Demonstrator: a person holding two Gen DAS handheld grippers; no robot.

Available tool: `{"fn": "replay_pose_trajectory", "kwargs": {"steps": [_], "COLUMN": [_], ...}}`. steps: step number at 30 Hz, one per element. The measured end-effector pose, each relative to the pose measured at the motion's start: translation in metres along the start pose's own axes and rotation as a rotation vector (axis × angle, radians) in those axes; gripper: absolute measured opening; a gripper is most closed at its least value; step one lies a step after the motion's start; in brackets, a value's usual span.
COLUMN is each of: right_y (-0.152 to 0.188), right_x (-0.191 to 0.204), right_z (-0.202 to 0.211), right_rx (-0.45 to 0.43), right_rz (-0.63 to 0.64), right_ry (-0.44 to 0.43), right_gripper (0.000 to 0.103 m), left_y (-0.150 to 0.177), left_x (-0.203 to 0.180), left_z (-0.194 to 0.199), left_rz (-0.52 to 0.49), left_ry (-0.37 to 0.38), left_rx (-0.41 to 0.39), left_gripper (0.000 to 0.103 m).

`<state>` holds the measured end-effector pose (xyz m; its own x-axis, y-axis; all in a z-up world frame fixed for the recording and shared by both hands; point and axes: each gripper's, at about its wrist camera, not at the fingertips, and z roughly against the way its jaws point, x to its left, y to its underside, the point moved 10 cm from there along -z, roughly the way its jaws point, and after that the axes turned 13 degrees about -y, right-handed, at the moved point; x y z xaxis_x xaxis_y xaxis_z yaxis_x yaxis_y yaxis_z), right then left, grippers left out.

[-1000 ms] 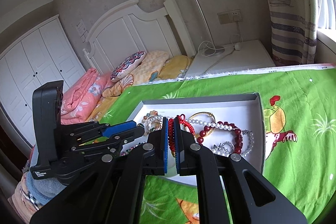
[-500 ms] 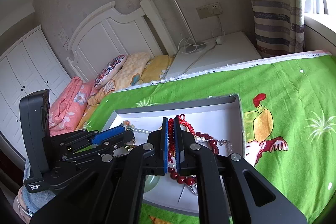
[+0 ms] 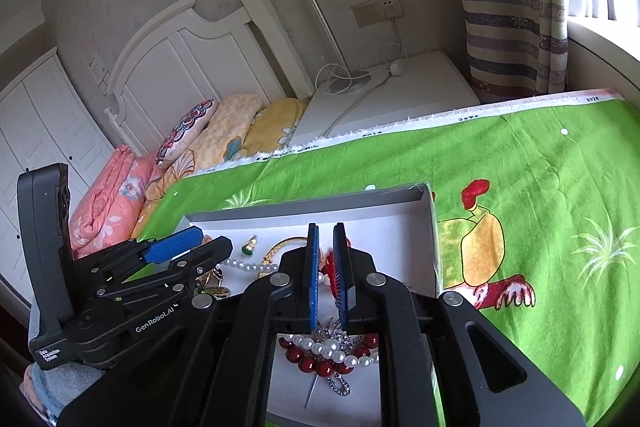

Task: Organize jewelry
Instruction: 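Carry the gold ring and red string bracelet into the white box and release them, then reach the right tool to the pearl earrings and grasp one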

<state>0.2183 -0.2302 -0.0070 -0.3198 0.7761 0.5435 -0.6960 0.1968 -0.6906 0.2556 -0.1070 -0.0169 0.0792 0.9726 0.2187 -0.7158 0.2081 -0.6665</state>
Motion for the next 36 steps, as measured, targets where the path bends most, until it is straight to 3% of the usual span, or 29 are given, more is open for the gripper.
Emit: {"fn": "replay_pose_trajectory", "kwargs": {"steps": [3, 5, 6, 7, 13, 17, 21, 26, 29, 33, 36], "right_y": [-0.002, -0.002, -0.002, -0.003, -0.006, -0.003, 0.007, 0.02, 0.04, 0.065, 0.085], "right_x": [0.001, 0.001, 0.002, 0.004, 0.016, 0.024, 0.039, 0.066, 0.074, 0.072, 0.076], "right_z": [0.004, 0.007, 0.008, 0.011, 0.032, 0.054, 0.084, 0.121, 0.124, 0.11, 0.095], "right_rx": [-0.01, -0.013, -0.019, -0.034, -0.089, -0.138, -0.201, -0.294, -0.244, -0.14, -0.079], "right_rz": [-0.012, -0.02, -0.021, -0.018, -0.008, -0.005, 0.031, 0.107, 0.103, 0.096, 0.084], "right_ry": [-0.007, -0.006, -0.015, -0.022, -0.048, -0.067, -0.1, -0.13, -0.151, -0.027, -0.007], "right_gripper": [0.018, 0.038, 0.065, 0.074, 0.074, 0.079, 0.085, 0.087, 0.087, 0.087, 0.087], "left_y": [-0.001, -0.002, -0.002, -0.002, 0.0, 0.017, 0.051, 0.11, 0.139, 0.173, 0.195], "left_x": [0.004, 0.007, 0.008, 0.01, 0.022, 0.036, 0.048, 0.065, 0.08, 0.092, 0.094], "left_z": [0.003, 0.006, 0.009, 0.011, 0.034, 0.055, 0.08, 0.1, 0.111, 0.119, 0.121], "left_rz": [0.008, 0.02, 0.026, 0.03, 0.027, 0.03, 0.05, 0.075, 0.115, 0.169, 0.169], "left_ry": [-0.019, -0.022, -0.022, -0.023, -0.067, -0.098, -0.038, 0.026, 0.034, 0.084, 0.117], "left_rx": [-0.015, -0.027, -0.032, -0.039, -0.114, -0.132, -0.117, -0.038, -0.032, -0.005, 0.012], "left_gripper": [0.066, 0.072, 0.074, 0.078, 0.096, 0.1, 0.1, 0.1, 0.1, 0.1, 0.1]}}
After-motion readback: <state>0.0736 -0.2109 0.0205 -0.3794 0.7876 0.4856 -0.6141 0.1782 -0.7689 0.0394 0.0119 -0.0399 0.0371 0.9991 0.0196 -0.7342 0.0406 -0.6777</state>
